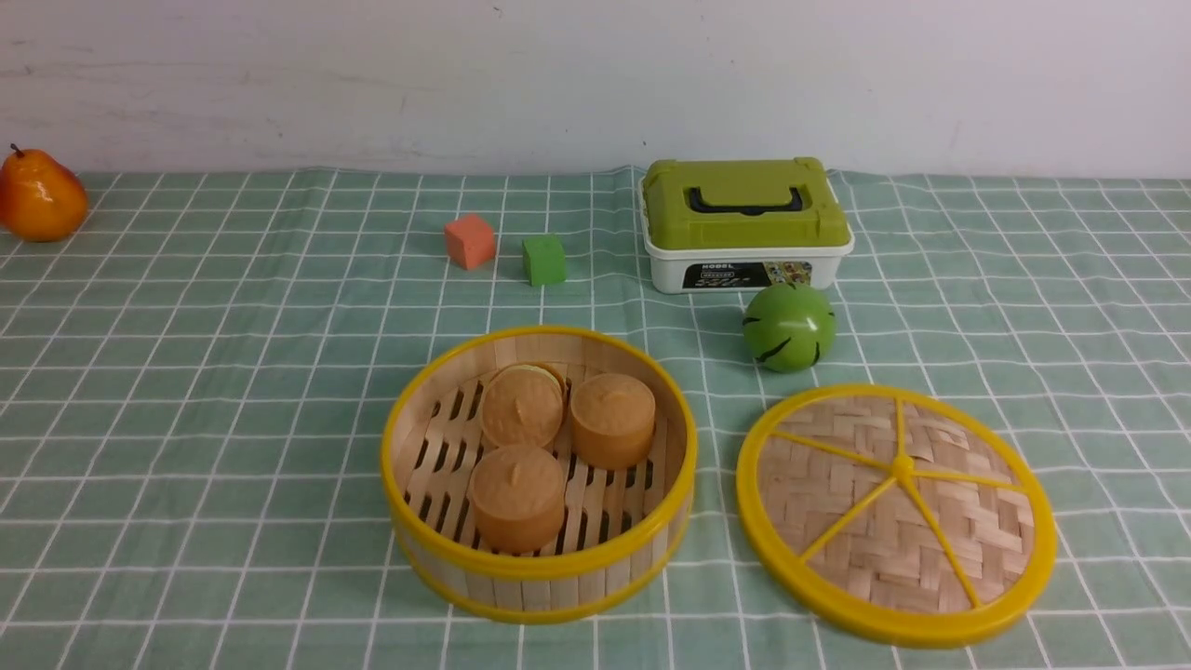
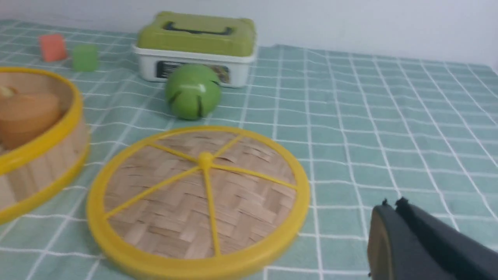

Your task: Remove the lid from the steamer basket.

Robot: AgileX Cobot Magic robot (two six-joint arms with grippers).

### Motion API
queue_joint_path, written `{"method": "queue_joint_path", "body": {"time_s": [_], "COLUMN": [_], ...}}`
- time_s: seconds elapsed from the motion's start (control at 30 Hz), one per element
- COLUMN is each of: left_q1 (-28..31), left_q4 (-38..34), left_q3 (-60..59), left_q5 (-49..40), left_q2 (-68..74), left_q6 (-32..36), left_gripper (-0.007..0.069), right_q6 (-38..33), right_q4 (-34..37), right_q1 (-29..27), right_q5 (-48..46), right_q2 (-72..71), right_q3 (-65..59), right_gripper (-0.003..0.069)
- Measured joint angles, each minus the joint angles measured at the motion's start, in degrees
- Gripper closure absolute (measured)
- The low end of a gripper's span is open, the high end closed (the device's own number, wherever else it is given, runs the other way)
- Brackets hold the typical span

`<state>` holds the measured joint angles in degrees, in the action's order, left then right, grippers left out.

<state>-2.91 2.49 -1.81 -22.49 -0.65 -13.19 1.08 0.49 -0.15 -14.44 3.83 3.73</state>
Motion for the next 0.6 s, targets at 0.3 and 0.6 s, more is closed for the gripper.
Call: {"method": "queue_joint_path", "body": {"time_s": [0.3, 0.6], "left_q1": [0.0, 0.0], "left_q4": [0.0, 0.0], "left_q3": [0.0, 0.0], "left_q5": [0.0, 0.0], "left_q2": [0.0, 0.0], "left_q6": [0.0, 0.0], "left_gripper": [0.0386, 0.0386], "right_q6": [6.4, 7.19], "right_q4": [-3.19, -3.69], "right_q1": [-4.29, -0.98], "right_q5": [-2.47, -6.61], "right_q2": [-4.41, -4.41], "right_q3": [-5.23, -5.02], "right_gripper": [0.0677, 0.0677]}}
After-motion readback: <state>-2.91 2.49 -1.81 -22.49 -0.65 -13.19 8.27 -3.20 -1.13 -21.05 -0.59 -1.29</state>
